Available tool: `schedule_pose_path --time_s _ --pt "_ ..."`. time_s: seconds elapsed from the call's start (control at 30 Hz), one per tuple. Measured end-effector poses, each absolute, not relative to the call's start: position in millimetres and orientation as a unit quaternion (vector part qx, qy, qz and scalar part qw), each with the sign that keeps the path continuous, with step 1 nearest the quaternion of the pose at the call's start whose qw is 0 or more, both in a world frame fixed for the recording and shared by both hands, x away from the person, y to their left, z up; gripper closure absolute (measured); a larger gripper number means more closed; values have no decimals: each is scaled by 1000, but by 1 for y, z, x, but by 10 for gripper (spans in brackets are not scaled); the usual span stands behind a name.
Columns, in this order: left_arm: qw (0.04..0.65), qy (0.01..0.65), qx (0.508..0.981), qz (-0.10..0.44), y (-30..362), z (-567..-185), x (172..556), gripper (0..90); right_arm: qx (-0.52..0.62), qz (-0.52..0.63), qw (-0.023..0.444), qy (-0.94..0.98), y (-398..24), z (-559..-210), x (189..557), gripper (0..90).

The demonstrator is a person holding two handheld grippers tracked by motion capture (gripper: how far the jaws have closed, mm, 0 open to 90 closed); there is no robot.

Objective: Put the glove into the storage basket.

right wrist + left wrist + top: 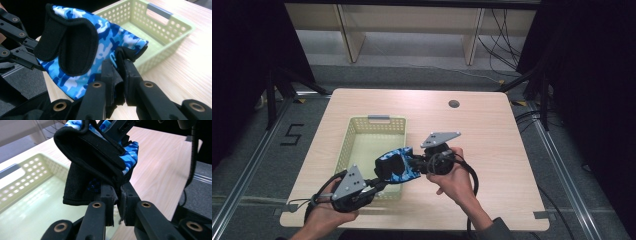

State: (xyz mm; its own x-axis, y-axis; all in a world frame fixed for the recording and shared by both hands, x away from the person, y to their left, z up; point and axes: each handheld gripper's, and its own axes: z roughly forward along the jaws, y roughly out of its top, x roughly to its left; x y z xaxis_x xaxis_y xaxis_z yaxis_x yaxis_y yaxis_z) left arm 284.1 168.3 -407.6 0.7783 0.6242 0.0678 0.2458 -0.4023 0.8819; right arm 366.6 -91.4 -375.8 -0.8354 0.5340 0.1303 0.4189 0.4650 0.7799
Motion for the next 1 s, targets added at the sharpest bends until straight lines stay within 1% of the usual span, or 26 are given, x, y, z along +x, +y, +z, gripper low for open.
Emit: schedule_pose_path --time_s 0.17,0.2,0.43,0.77,0.83,1.0 --pt "466 296 812 191 199 -420 294 819 269 422 50 864 -57 -385 381 820" --pt "466 296 812 191 199 -420 294 818 269 422 50 864 -57 -385 381 820" --pt "459 313 811 183 226 -430 300 818 274 407 26 871 -22 -402 395 820" --pt "450 326 812 180 243 -433 298 814 277 398 7 874 4 -418 402 820" --pt "445 336 813 169 248 -437 300 812 277 392 1 877 11 -424 405 821" --pt "440 337 815 167 251 -440 300 811 283 378 -8 881 20 -433 407 821"
